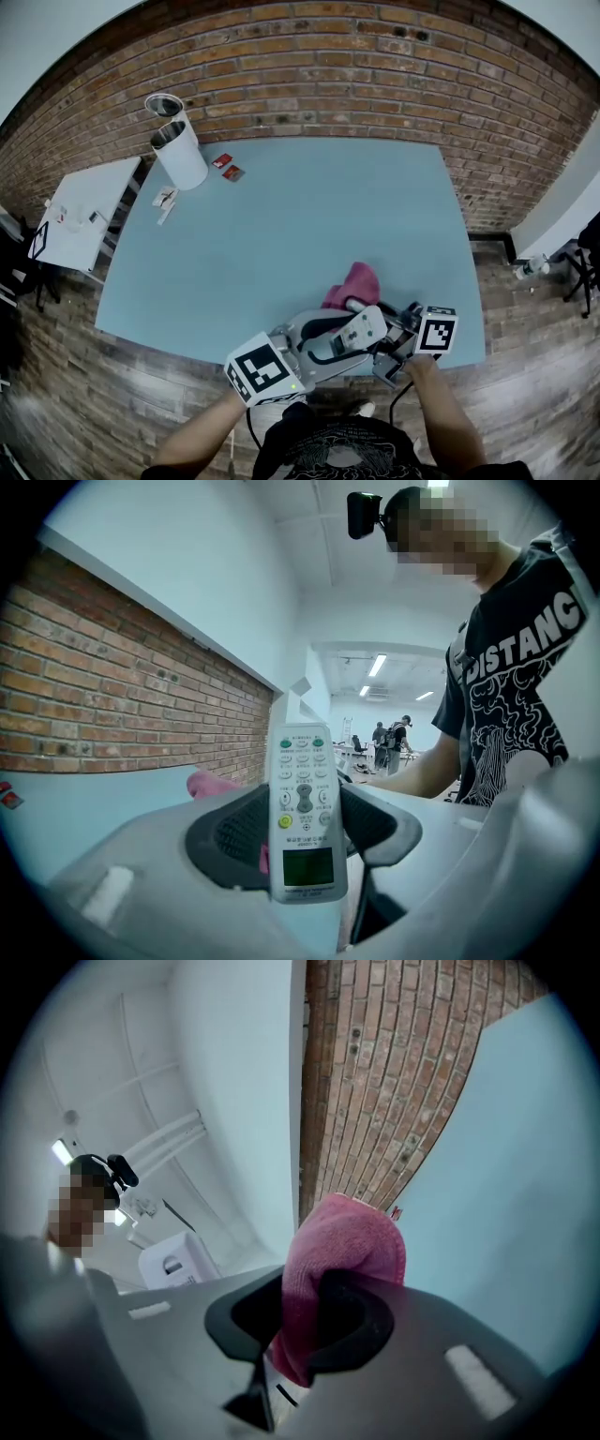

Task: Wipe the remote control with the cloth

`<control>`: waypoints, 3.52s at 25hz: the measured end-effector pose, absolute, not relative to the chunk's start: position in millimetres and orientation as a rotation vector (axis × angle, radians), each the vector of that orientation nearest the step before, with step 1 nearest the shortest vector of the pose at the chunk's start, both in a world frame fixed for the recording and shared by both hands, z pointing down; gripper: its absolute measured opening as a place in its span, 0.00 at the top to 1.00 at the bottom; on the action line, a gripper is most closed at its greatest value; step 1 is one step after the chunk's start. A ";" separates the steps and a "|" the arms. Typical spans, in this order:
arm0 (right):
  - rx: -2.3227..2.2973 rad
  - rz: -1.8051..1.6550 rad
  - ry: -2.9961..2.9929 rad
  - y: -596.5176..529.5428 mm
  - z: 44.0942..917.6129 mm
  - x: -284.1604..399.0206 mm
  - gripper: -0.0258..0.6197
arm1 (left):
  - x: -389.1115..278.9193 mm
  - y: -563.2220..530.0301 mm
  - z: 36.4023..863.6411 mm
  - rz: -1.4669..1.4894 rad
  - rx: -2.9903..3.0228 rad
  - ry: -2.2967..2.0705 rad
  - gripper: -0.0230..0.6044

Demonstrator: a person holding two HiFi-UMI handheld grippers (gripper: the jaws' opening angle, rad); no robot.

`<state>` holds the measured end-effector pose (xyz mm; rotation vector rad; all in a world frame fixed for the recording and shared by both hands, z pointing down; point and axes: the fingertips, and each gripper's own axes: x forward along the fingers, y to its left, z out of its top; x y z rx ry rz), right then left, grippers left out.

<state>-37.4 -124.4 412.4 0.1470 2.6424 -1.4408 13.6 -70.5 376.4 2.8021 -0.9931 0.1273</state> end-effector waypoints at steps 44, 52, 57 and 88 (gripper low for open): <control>-0.419 -1.636 2.452 -127.5 502.5 -2.1 0.89 | -79.6 -59.4 562.0 1.052 2.578 -0.755 0.57; -0.501 -1.600 2.583 -114.6 513.9 -16.2 0.89 | -98.9 -53.3 600.3 1.361 2.516 -0.558 0.57; -0.541 -1.585 2.659 -108.5 512.1 -29.5 0.89 | -103.6 -52.0 610.7 1.417 2.540 -0.532 0.57; -0.260 -1.661 3.029 -43.7 527.5 -203.7 0.87 | -171.9 -20.5 610.6 1.349 2.497 -0.572 0.57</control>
